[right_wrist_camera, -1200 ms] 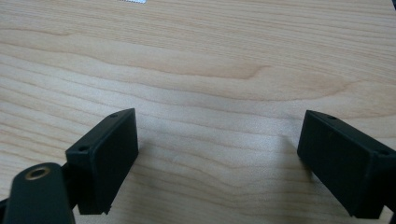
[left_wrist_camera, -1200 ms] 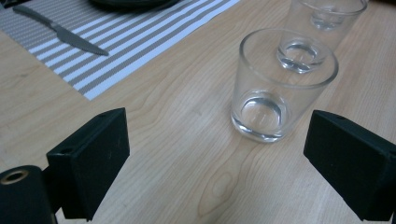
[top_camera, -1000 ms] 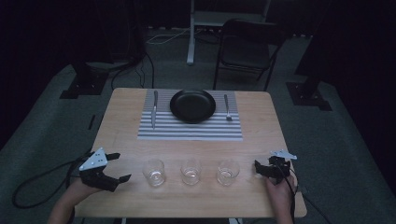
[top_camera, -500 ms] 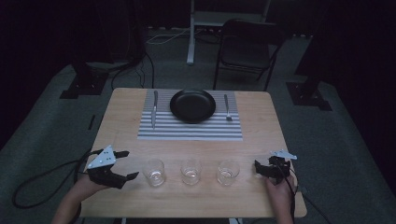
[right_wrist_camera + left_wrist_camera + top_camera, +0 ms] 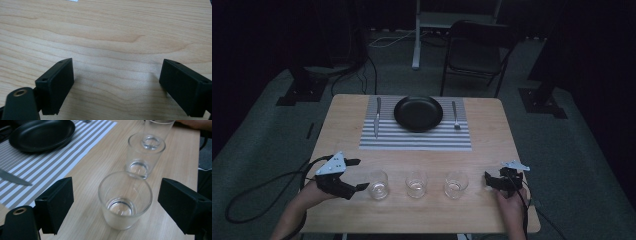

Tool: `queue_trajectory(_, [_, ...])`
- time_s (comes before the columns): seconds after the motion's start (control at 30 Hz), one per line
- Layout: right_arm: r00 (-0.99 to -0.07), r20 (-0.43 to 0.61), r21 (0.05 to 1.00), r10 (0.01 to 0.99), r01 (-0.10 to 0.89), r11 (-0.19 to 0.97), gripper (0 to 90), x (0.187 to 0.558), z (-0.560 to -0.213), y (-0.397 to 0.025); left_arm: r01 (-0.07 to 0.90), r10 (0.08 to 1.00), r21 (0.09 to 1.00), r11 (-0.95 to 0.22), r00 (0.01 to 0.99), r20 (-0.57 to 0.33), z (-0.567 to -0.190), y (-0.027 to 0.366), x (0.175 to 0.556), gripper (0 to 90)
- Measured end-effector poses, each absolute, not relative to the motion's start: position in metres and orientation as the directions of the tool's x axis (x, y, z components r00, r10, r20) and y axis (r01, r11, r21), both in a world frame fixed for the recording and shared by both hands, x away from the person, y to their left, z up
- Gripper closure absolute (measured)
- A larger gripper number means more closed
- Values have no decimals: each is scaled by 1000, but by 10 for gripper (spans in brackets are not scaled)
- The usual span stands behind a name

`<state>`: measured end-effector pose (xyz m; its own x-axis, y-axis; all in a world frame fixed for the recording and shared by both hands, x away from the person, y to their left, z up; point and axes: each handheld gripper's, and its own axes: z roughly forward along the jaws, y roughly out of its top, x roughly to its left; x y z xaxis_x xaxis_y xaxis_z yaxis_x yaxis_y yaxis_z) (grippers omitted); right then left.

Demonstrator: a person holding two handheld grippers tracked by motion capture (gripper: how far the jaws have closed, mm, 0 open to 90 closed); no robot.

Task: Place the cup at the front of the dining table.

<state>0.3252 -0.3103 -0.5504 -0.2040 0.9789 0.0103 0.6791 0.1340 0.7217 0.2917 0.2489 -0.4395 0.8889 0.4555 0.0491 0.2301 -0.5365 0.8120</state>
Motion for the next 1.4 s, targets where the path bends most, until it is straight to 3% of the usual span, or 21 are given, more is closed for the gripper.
queue_trajectory(1.4, [-204,10,722,979,679,134,119,325,-550,-310,142,265,689,-710,961,74,-438,151,321,110])
